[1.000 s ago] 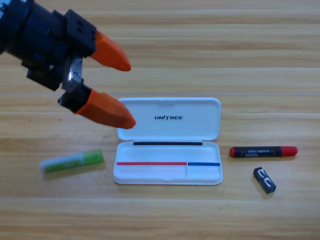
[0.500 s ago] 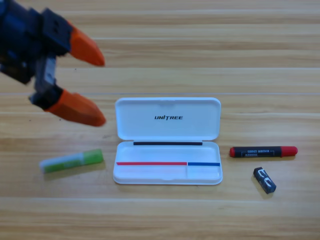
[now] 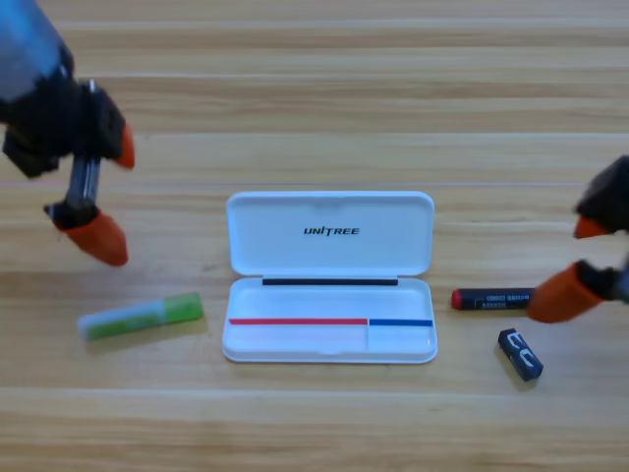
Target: Clean up eraser and pencils
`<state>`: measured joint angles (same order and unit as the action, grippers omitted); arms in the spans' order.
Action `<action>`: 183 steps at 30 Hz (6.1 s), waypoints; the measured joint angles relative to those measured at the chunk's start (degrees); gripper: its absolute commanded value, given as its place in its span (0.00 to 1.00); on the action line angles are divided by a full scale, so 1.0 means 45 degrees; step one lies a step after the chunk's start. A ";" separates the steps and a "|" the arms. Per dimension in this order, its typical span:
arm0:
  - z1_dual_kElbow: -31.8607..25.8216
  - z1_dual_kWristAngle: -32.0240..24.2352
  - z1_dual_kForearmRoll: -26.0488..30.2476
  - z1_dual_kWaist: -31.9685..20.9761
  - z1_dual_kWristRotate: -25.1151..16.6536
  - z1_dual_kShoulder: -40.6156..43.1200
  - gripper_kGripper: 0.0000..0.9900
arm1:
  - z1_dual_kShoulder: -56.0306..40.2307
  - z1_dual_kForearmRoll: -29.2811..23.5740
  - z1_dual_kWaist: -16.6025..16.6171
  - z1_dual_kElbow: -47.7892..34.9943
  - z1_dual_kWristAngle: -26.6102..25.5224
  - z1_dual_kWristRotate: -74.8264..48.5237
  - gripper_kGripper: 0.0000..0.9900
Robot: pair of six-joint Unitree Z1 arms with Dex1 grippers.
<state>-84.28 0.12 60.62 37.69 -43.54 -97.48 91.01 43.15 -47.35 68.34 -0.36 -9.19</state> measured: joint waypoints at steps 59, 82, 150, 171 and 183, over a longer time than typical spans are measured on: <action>0.3746 0.0440 -0.4819 -0.0970 0.0166 -0.3383 0.92 | 0.5583 -0.0029 0.0296 0.0805 0.0164 0.0813 0.64; 0.4531 0.0482 -0.5780 -0.0980 0.0155 -0.3262 0.13 | 0.5886 0.0834 0.0306 0.1424 0.0160 0.0387 0.00; -0.1070 -0.0229 -0.0050 -0.0430 0.0249 -0.2040 0.00 | 0.3356 0.3406 -0.1424 0.4129 -0.0410 -0.6876 1.00; -0.2959 -0.0633 -0.0050 0.2002 0.0986 -0.5245 0.00 | 0.5986 0.1964 0.1776 0.3642 0.0230 -0.9377 0.93; -0.3363 -0.0676 -0.0050 0.2082 0.0983 -0.5933 0.00 | 0.7132 0.1595 0.1972 0.4156 0.0677 -0.9773 0.84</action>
<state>-99.41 -2.92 60.40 47.06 -39.12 -124.18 123.11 50.32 -38.48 87.04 2.69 -53.17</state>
